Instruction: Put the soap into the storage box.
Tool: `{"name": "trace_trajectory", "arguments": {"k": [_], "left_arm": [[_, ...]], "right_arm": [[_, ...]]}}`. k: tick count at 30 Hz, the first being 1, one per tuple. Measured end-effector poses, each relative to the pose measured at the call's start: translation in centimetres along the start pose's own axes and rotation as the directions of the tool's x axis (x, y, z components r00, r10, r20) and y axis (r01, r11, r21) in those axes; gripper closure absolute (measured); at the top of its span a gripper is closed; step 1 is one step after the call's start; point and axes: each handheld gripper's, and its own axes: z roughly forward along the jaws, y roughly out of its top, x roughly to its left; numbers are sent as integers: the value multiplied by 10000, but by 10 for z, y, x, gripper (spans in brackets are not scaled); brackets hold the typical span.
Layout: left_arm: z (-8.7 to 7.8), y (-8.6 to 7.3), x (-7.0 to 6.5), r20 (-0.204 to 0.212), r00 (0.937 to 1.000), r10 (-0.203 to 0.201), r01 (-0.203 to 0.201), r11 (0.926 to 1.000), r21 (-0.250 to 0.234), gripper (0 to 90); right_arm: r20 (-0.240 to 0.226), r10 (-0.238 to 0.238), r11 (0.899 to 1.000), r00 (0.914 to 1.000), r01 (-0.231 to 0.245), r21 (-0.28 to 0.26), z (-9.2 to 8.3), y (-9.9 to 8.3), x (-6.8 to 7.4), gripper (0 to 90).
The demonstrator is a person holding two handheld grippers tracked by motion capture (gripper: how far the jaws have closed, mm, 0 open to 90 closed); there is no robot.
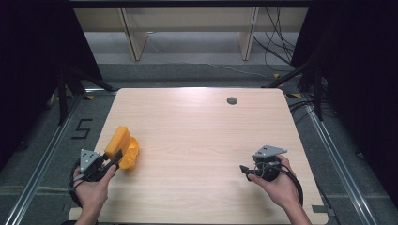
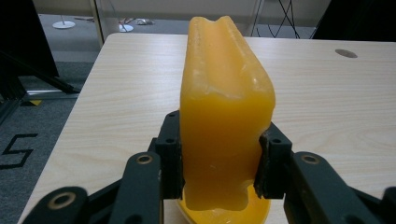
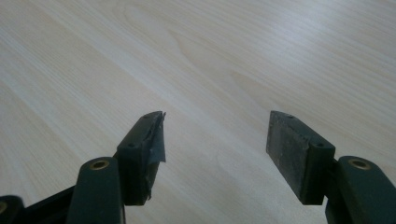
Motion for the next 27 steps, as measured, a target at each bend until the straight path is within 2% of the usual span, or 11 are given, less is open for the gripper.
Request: {"name": "trace_trajectory", "arguments": {"k": [14, 17, 19, 23, 27], "left_arm": [[8, -3, -6, -205, 9997, 150, -144, 9995, 278, 603], [10, -4, -6, -202, 9997, 162, -154, 9992, 378, 603], [11, -5, -6, -152, 9997, 172, -165, 9990, 426, 603], [13, -7, -6, -74, 9997, 235, -231, 9985, 500, 603], [14, -8, -7, -146, 9995, 264, -254, 9976, 650, 602]], "right_arm": [[-18, -50, 9999, 10000, 50, 91, 0, 0, 0, 376], [-74, 80, 9999, 9999, -79, 140, 0, 1, 1, 375], [-145, -70, 9999, 9999, 72, 131, 0, 1, 1, 375], [-76, 100, 9999, 9999, -99, 110, -1, 1, 2, 375], [-79, -152, 9998, 9999, 153, 125, 0, 1, 1, 375]]}}
